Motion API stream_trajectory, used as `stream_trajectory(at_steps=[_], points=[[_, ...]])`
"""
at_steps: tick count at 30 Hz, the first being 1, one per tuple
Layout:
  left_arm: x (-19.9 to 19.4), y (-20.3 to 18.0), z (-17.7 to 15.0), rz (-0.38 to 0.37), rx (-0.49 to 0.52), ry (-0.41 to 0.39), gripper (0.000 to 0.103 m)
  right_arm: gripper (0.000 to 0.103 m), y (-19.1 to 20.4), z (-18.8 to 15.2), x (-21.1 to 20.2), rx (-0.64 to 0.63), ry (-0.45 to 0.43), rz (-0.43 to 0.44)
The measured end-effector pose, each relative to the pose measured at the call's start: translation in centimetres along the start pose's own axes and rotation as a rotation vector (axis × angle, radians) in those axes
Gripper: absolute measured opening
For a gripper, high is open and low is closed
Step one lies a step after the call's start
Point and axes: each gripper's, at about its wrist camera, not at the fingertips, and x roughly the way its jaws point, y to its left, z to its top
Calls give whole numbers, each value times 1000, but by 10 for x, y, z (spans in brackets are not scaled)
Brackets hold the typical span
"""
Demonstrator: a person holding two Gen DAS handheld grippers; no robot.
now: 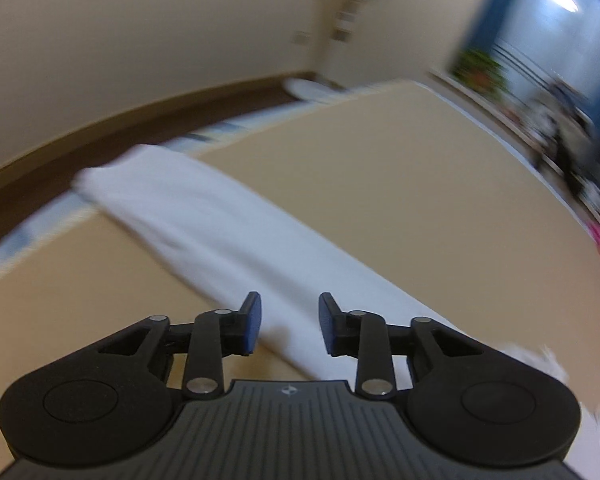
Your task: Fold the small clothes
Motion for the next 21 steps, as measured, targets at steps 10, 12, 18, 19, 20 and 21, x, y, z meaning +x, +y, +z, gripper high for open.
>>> stream_trajectory(at_steps=[10,12,18,19,20,21], points=[[23,77,32,28,-326,6,38,33,7,-8,22,-75,104,-35],[20,81,33,23,-338,1,38,33,7,-8,23,-76,101,-39],[22,77,36,53,-286,-13,37,34,11,-9,25,-93,101,-47],[29,77,38,61,-280,-12,35,34,12,-9,25,-101,101,-51],[32,76,38,72,-271,-13,28,34,13,-9,25,-109,100,-55],[34,75,38,82,-260,-16,19,34,15,-10,25,-117,100,-60]])
